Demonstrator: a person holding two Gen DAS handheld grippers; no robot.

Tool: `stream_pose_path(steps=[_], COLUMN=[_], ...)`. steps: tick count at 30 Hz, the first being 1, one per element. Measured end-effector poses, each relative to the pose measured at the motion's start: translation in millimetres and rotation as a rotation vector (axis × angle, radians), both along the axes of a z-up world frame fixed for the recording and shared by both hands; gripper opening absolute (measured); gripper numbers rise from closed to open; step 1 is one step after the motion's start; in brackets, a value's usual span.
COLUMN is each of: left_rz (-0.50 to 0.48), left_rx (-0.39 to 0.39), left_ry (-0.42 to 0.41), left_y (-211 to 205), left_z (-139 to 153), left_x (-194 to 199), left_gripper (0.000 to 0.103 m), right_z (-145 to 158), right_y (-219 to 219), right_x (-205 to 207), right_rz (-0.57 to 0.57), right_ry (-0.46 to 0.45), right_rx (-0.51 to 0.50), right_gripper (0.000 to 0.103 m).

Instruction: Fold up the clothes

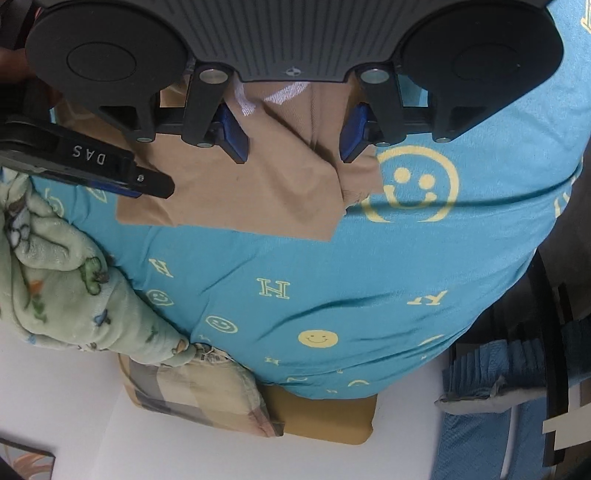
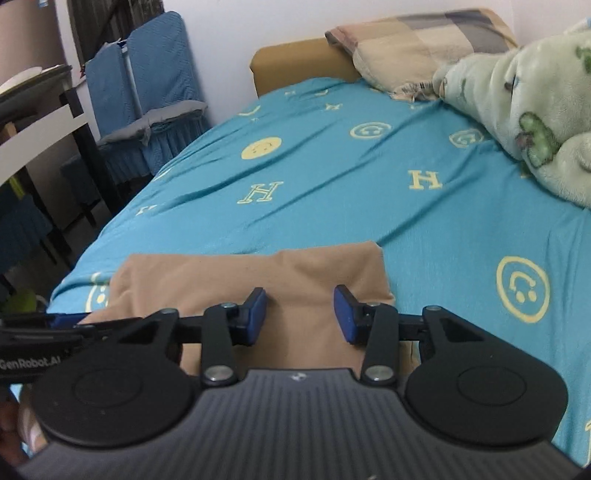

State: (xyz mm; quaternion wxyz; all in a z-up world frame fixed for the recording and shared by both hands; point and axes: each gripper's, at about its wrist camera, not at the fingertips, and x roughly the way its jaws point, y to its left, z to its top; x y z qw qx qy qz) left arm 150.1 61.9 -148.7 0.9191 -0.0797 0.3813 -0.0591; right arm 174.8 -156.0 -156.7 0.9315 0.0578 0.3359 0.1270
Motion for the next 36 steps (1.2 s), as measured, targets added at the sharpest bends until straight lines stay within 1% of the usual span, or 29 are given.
stream_pose_path(steps=[3, 6, 7, 10, 12, 13, 15, 17, 19, 21, 23, 25, 27, 29, 31, 33, 35, 36], left_rz=[-0.004, 0.007, 0.006, -0.014, -0.023, -0.017, 0.006, 0.024, 0.046, 0.085, 0.118, 0.116, 0.113, 0.104, 0.141, 0.243, 0.348, 0.380], left_rx=[0.005, -0.020, -0.039, -0.032, -0.021, -0.018, -0.022, -0.048, -0.101, -0.146, -0.192, -0.279, -0.368, -0.480, -0.588, -0.669, -0.743, -0.782], left_ry=[-0.026, -0.023, -0.025, -0.018, 0.002, 0.018, 0.053, 0.074, 0.086, 0.083, 0.048, 0.040, 0.033, 0.090, 0.166, 0.233, 0.280, 0.293], left_y=[-0.9, -0.7, -0.4, -5.3, -9.3, -10.2, -10.4, -7.9, -2.1, 3.9, 8.5, 10.5, 12.5, 15.3, 20.5, 28.6, 37.3, 41.0], left_z=[12.4, 28.3, 34.0, 46.8, 49.1, 47.9, 42.1, 38.0, 40.1, 45.8, 56.3, 59.3, 61.8, 51.1, 33.5, 11.9, -8.6, -16.5], left_x=[-13.4, -33.5, -42.6, -67.4, -78.9, -82.2, -85.9, -88.3, -92.3, -101.3, -117.5, -131.5, -145.2, -143.9, -133.7, -123.4, -116.5, -113.9], left_gripper=[0.057, 0.057, 0.057, 0.057, 0.057, 0.057, 0.056, 0.055, 0.053, 0.053, 0.058, 0.070, 0.076, 0.076, 0.078, 0.080, 0.080, 0.079], right_z=[10.9, 29.6, 35.0, 45.2, 50.3, 51.9, 51.6, 42.6, 32.3, 25.4, 25.1, 26.4, 27.0, 27.1, 27.4, 27.5, 27.4, 27.3], right_y=[-0.1, -2.4, -2.3, 0.6, 3.8, 3.6, 0.8, -3.6, -5.2, -4.9, -4.8, -5.1, -5.3, -3.9, -2.7, -2.0, -2.4, -2.6], right_x=[-10.9, -32.7, -41.4, -66.5, -82.3, -88.7, -98.2, -101.8, -103.7, -105.0, -106.7, -107.7, -108.7, -109.4, -108.9, -109.2, -109.5, -109.5], right_rz=[-0.009, -0.021, -0.026, -0.044, -0.034, -0.037, -0.061, -0.093, -0.109, -0.111, -0.116, -0.121, -0.123, -0.121, -0.122, -0.122, -0.124, -0.125], right_ry=[0.001, -0.008, -0.008, 0.015, 0.004, 0.002, 0.023, 0.076, 0.111, 0.118, 0.114, 0.117, 0.117, 0.114, 0.114, 0.112, 0.112, 0.112], right_rx=[0.003, 0.025, 0.022, -0.035, -0.077, -0.081, -0.067, -0.036, -0.028, -0.034, -0.032, -0.026, -0.023, -0.031, -0.036, -0.039, -0.037, -0.035], right_gripper=[0.043, 0.044, 0.044, 0.045, 0.045, 0.045, 0.045, 0.044, 0.044, 0.044, 0.044, 0.044, 0.044, 0.044, 0.044, 0.044, 0.044, 0.044])
